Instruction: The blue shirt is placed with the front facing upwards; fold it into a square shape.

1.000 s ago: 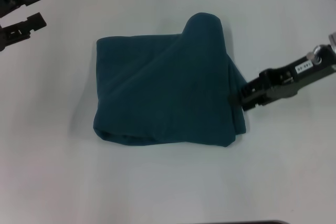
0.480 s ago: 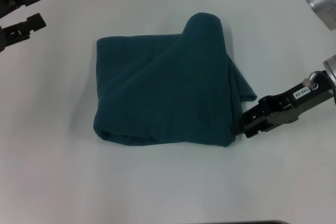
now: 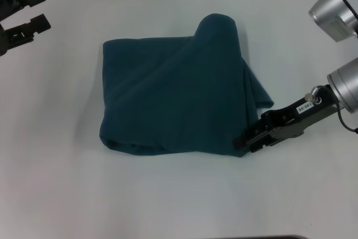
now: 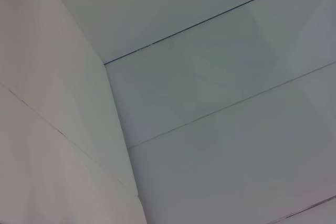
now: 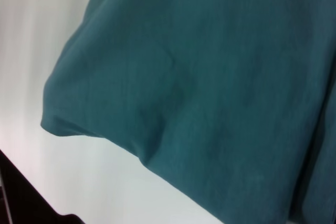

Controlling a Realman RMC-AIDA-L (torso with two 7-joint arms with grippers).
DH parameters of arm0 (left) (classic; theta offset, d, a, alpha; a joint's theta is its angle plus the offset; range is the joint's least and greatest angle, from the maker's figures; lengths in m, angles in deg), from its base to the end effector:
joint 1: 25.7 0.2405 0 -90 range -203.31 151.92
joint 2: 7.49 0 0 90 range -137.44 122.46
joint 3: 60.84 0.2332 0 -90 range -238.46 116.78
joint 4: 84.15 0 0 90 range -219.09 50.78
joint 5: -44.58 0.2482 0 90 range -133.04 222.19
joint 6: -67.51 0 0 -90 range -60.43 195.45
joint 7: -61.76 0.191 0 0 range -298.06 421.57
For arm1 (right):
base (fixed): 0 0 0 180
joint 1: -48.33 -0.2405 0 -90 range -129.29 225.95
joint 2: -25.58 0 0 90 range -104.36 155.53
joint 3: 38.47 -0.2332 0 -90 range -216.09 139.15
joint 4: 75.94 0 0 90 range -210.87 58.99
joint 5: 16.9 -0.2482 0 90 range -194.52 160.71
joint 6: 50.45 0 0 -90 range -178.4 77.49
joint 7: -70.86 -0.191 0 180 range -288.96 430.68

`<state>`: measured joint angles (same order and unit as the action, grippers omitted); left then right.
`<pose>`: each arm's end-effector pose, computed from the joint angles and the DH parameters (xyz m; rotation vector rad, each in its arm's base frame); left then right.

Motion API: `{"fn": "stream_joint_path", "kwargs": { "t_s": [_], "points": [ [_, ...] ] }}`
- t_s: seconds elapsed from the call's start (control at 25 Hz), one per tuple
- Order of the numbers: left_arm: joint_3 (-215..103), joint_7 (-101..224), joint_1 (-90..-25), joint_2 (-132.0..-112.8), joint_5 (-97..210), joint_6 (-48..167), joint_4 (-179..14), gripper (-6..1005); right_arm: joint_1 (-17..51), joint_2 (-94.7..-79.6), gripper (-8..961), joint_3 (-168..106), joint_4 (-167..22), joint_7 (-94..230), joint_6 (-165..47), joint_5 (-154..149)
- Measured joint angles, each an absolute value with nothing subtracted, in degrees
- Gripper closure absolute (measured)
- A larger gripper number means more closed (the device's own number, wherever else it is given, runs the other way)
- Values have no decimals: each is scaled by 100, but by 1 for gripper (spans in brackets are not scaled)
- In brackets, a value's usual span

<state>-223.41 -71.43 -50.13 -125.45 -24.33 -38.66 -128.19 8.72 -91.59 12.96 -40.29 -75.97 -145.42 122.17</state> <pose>-0.2727 0.3322 0.0729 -2.1181 -1.8202 -1.3321 0.2574 0.3323 -0.0668 2.3155 -1.9478 0.1401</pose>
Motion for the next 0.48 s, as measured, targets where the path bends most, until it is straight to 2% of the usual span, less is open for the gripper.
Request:
{"fn": "stream_joint_path", "kwargs": {
  "t_s": [0.32, 0.48],
  "points": [
    [-22357, -7109, -4997, -12544, -2433, -3865, -12771, 73, 853, -9171, 441, 1344, -4093, -7601, -14343, 12217],
    [-22353, -7100, -4999, -12544, -2433, -3866, -12758, 73, 851, -9230, 445, 1314, -4101, -7566, -14286, 12186]
  ]
}}
